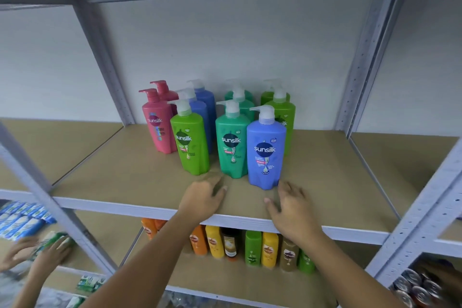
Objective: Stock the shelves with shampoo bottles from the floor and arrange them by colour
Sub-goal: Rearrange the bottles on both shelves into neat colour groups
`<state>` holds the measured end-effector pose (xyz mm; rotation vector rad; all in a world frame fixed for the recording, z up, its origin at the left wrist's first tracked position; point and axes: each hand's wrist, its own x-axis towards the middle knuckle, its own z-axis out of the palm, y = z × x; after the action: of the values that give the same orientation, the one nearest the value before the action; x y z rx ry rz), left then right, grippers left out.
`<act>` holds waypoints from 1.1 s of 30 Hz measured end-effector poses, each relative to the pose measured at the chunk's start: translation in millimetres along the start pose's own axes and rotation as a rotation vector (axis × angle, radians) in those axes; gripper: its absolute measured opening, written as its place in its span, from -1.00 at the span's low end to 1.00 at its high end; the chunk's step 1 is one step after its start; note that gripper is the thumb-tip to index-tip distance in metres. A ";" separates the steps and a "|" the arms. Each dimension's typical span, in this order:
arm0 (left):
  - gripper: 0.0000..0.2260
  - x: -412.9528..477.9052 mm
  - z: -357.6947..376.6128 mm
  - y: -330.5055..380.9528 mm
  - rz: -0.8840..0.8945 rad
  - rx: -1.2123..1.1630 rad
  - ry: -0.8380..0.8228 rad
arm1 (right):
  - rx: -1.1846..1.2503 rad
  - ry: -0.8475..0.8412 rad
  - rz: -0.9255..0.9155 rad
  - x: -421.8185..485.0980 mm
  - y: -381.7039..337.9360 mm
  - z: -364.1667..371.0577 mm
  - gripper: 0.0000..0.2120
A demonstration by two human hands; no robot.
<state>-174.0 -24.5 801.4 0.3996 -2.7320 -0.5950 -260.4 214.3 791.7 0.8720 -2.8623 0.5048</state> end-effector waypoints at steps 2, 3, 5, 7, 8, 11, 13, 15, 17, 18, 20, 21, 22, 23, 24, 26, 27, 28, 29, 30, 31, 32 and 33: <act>-0.59 -9.9 -1.7 -7.0 0.029 0.046 -0.050 | -0.100 -0.059 -0.007 -12.5 -9.7 0.3 -0.21; -0.58 -15.1 -3.5 -10.5 0.023 0.058 -0.066 | -0.119 -0.079 -0.019 -16.8 -16.5 0.6 -0.14; -0.54 -23.8 -7.2 -16.2 0.011 0.075 -0.079 | -0.133 -0.128 -0.057 -21.8 -30.3 0.7 -0.17; -0.52 -31.3 -11.1 -21.5 0.017 0.087 -0.089 | -0.116 -0.183 -0.105 -23.6 -44.1 2.4 -0.32; -0.51 -35.4 -14.0 -24.1 0.022 0.095 -0.094 | -0.103 -0.197 -0.143 -23.6 -52.4 3.2 -0.37; -0.48 -43.1 -23.7 -33.6 0.020 0.118 -0.097 | -0.096 -0.219 -0.257 -19.2 -78.5 9.7 -0.40; -0.47 -47.0 -29.3 -42.9 0.006 0.139 -0.098 | -0.067 -0.236 -0.309 -14.1 -95.2 13.8 -0.40; -0.46 -51.3 -35.8 -52.4 -0.016 0.155 -0.103 | -0.035 -0.256 -0.360 -7.0 -109.4 17.2 -0.43; -0.45 -53.9 -42.9 -62.3 -0.037 0.153 -0.106 | -0.014 -0.290 -0.394 1.6 -119.7 20.1 -0.44; -0.46 -54.2 -46.9 -68.9 -0.049 0.146 -0.108 | -0.003 -0.311 -0.403 6.3 -125.2 20.2 -0.44; -0.46 -52.8 -53.8 -82.3 -0.069 0.137 -0.113 | 0.061 -0.341 -0.404 16.0 -134.6 19.8 -0.46; -0.47 -50.4 -57.3 -89.8 -0.080 0.136 -0.117 | 0.119 -0.348 -0.392 20.7 -139.4 19.2 -0.47; -0.47 -47.8 -61.0 -95.6 -0.090 0.134 -0.123 | 0.189 -0.342 -0.371 24.0 -142.9 18.3 -0.48; -0.47 -43.8 -65.5 -101.7 -0.104 0.128 -0.131 | 0.266 -0.325 -0.335 28.0 -147.2 18.8 -0.48; -0.46 -39.0 -68.9 -107.2 -0.114 0.119 -0.137 | 0.346 -0.301 -0.286 31.4 -150.7 19.5 -0.46; -0.42 -25.1 -72.7 -119.9 -0.138 0.094 -0.153 | 0.481 -0.239 -0.181 39.1 -158.3 23.6 -0.39; -0.38 -18.2 -73.8 -123.8 -0.149 0.070 -0.139 | 0.522 -0.197 -0.145 43.0 -162.2 25.5 -0.36; -0.37 -9.7 -74.4 -130.1 -0.153 0.025 -0.124 | 0.552 -0.157 -0.113 49.0 -167.8 29.1 -0.33; -0.41 -2.5 -75.2 -134.0 -0.161 -0.036 -0.113 | 0.575 -0.119 -0.080 55.0 -173.2 32.7 -0.30; -0.45 5.1 -75.8 -137.2 -0.161 -0.093 -0.113 | 0.595 -0.081 -0.047 61.8 -179.0 36.2 -0.28; -0.44 12.2 -75.5 -139.7 -0.148 -0.133 -0.115 | 0.614 -0.046 -0.020 68.4 -184.1 40.2 -0.26; -0.40 18.3 -75.4 -140.7 -0.126 -0.167 -0.115 | 0.632 -0.017 0.000 73.8 -188.2 43.5 -0.25; -0.36 26.4 -74.7 -143.7 -0.108 -0.208 -0.112 | 0.651 0.016 0.017 80.8 -192.4 48.5 -0.24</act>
<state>-142.2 -185.3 808.8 0.4774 -2.7294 -0.9465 -220.3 5.3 816.3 0.8997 -2.7035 1.4818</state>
